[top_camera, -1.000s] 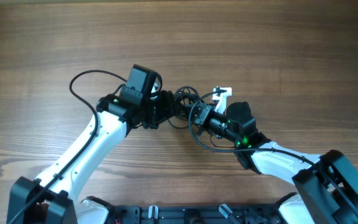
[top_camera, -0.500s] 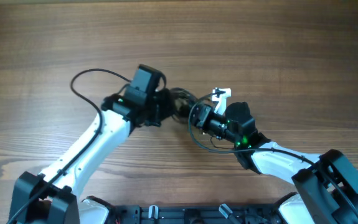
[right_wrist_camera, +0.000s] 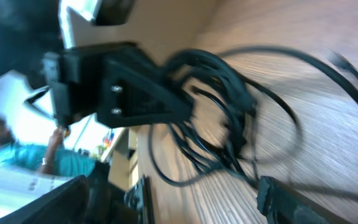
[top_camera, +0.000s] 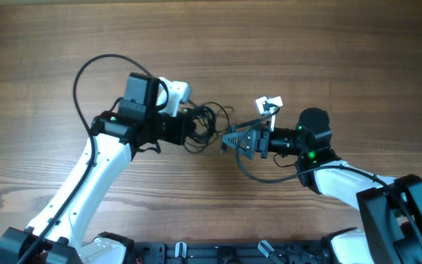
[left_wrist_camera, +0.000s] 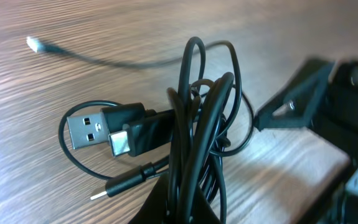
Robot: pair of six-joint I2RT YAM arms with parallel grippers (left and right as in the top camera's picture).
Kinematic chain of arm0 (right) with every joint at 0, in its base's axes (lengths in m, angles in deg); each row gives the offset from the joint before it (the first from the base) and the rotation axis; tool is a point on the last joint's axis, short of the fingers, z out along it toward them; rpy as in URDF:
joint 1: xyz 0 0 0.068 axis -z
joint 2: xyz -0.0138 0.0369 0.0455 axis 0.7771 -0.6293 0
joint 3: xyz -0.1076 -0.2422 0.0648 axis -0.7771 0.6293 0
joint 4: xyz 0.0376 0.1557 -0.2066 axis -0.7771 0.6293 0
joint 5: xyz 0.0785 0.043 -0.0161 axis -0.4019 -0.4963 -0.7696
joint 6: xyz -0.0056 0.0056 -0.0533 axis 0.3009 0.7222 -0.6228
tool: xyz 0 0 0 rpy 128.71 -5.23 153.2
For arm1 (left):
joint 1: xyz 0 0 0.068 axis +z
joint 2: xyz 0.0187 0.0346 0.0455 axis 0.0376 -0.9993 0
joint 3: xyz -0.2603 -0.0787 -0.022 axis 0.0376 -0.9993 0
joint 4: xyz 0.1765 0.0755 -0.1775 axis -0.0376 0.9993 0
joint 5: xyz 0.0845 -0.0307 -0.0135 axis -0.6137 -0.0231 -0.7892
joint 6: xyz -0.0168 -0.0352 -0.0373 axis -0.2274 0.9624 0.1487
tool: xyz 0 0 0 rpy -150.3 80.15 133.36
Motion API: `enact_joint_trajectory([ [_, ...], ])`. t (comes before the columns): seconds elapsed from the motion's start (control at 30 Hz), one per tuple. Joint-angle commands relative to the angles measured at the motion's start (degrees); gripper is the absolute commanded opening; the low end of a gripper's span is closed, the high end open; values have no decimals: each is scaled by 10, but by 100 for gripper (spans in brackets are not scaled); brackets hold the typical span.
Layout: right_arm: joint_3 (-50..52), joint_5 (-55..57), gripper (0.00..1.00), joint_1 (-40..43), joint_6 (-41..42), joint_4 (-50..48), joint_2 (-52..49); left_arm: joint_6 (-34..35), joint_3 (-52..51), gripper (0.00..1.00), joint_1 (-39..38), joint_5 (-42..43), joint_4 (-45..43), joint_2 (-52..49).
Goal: Untangle cables
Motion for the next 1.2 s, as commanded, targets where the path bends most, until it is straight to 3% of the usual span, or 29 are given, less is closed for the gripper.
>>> enact_joint_trajectory([
  [0.0, -5, -74, 81, -7, -21, -72, -5, -73, -2, 4, -5, 38, -1, 10],
  [0.17, -5, -55, 77, -7, 17, -178, -5, -87, -2, 4, -5, 39, -5, 10],
  [0.37, -5, 108, 86, -8, -102, -81, -5, -89, -2, 4, -5, 59, -4, 10],
  [0.47, -5, 116, 86, -10, -132, -43, -5, -146, -2, 4, -5, 141, 5, 10],
  [0.6, -6, 111, 82, -12, -133, -41, -5, -163, -2, 4, -6, 188, 15, 10],
  [0.83, -5, 81, 55, -37, -129, -47, -5, -192, -3, 4, -6, 268, 42, 10],
  [0.93, -6, 78, 21, -53, -129, -71, -5, -192, -3, 4, -6, 268, 45, 10],
  [1.0, -5, 77, 6, -54, -129, -68, -5, -193, -3, 4, -6, 267, 52, 10],
  [1.1, -5, 53, 5, -54, -130, -49, -5, -182, -3, 4, 0, 225, 46, 10],
  [1.17, -5, 10, 4, -54, -128, -42, -5, -116, -3, 4, 18, 165, 18, 10],
])
